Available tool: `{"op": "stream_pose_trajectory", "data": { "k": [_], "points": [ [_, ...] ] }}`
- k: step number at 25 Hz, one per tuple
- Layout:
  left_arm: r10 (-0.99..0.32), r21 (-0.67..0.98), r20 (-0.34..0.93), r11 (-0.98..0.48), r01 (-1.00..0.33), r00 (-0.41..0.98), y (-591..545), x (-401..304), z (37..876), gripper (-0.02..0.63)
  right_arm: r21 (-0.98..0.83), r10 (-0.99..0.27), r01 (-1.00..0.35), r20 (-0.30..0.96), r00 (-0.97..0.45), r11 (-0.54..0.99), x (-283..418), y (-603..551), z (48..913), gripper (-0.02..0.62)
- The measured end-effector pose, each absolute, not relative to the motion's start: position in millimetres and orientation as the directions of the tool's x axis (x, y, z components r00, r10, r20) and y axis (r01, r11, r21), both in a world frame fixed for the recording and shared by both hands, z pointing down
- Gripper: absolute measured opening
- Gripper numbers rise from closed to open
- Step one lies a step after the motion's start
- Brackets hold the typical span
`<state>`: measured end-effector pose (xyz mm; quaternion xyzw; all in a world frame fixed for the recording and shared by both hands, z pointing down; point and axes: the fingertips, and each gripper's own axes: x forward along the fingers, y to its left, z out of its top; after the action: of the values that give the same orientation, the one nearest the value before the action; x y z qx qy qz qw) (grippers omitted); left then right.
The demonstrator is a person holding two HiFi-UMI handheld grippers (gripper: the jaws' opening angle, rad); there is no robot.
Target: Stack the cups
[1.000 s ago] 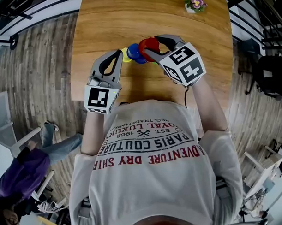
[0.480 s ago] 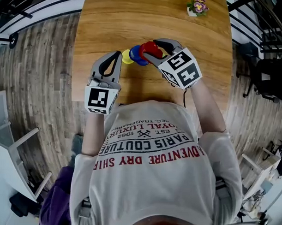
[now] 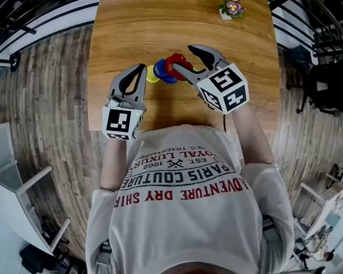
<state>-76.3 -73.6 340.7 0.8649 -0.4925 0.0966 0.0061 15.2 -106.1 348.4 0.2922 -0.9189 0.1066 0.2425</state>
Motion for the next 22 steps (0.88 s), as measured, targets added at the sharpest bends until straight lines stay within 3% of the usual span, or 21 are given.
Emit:
{"op": "stream_pose_trajectory", "data": {
  "k": [7, 12, 22],
  "points": [
    [-0.819, -0.110, 0.145, -0.571, -0.814, 0.555, -82.1, -56.3, 322.9, 0.017, -0.081, -0.658, -0.698, 0.274, -0.701, 0.711, 54.9, -104.8, 301.3, 0.207],
    [-0.803, -0.117, 0.128, -0.595, -0.795, 0.582, -85.5, -48.9, 310.0, 0.017, -0.059, -0.771, -0.797, 0.220, -0.598, 0.601, 90.2, -107.3, 301.6, 0.072],
    [-0.809, -0.106, 0.140, -0.585, -0.804, 0.571, -94.1, -51.0, 301.3, 0.017, -0.067, -0.852, -0.858, 0.104, -0.514, 0.510, 121.3, -106.2, 318.1, 0.028]
  ]
}}
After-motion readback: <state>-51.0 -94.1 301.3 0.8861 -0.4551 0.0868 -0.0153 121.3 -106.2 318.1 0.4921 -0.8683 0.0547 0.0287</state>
